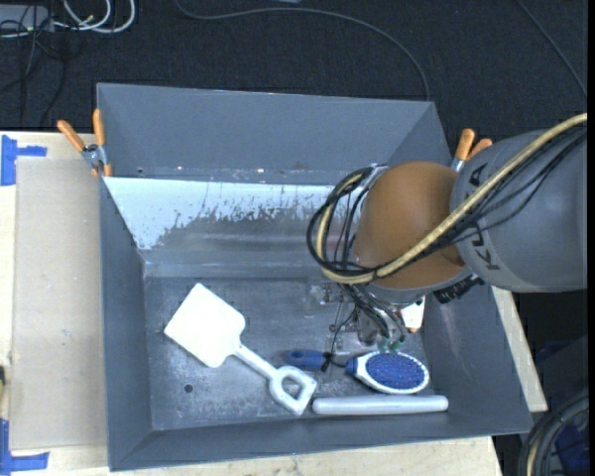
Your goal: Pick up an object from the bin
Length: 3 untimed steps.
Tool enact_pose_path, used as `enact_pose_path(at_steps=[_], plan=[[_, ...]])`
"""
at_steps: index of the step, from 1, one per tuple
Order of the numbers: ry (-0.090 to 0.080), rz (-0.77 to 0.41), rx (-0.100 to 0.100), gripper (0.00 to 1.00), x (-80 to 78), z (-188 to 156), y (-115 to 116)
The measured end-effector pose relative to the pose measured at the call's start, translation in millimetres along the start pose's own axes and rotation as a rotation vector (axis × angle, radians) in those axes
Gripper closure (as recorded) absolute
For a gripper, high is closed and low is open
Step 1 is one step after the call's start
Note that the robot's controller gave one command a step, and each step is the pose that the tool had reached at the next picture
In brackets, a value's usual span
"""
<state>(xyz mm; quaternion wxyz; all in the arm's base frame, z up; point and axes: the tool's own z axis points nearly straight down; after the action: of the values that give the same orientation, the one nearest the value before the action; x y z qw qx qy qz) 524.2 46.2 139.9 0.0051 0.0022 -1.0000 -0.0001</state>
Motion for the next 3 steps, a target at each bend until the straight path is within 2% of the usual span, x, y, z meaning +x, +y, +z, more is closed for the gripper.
enact_pose_path(at_steps=[1, 2, 3], plan=[[-0.007, 0.001, 0.0, 0.0, -1.8, -4, 0], [-0.007, 0.002, 0.0, 0.0, -7.9, 45, 57], [0.0, -0.016, -0.005, 0.0, 17.2, 65, 69]])
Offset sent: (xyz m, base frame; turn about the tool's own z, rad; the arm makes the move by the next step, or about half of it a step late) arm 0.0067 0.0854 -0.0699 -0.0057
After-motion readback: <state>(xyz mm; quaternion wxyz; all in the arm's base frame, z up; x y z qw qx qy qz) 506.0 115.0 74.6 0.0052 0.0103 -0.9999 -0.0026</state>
